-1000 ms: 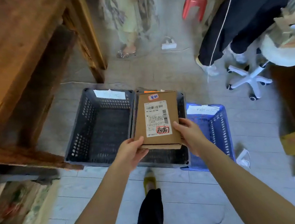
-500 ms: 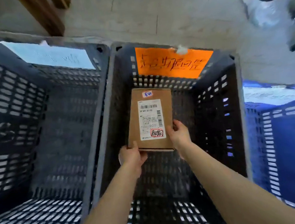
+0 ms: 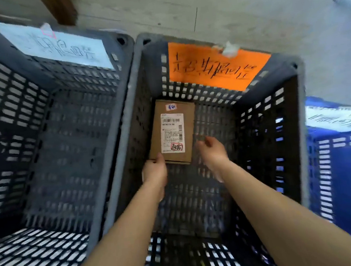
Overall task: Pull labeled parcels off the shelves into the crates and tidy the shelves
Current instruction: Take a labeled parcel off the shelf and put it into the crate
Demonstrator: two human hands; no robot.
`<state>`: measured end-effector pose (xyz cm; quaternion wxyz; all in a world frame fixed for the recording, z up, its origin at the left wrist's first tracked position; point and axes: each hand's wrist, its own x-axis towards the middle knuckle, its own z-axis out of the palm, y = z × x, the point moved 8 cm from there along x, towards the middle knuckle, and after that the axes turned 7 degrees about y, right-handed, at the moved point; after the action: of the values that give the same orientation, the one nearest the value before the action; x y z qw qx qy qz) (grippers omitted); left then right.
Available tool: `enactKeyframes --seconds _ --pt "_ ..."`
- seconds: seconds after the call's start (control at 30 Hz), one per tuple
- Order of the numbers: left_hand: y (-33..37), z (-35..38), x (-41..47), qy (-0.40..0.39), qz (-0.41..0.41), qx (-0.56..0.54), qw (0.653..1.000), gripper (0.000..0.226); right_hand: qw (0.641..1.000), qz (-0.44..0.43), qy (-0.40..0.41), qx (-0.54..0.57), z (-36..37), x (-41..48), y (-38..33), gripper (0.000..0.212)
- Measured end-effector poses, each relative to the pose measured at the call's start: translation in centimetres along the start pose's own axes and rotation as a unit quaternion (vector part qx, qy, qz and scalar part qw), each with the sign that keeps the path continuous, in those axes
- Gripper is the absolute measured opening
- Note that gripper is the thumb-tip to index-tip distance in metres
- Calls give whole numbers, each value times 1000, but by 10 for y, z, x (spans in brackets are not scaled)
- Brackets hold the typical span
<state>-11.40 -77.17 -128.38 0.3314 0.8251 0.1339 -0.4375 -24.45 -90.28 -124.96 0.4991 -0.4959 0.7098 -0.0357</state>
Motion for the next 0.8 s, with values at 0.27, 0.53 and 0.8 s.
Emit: enactKeyframes --seconds 0.27,0.53,0.8 --pt "77 -139 -212 -14 3 -103 995 41 992 -95 -67 -48 -79 -203 -143 28" --pt "114 -399 -417 133 127 -224 957 31 917 -310 -231 -104 -70 -492 -289 45" --pt "27 -675 -627 314 258 -361 840 14 772 -464 -427 -78 -27 -831 -319 7"
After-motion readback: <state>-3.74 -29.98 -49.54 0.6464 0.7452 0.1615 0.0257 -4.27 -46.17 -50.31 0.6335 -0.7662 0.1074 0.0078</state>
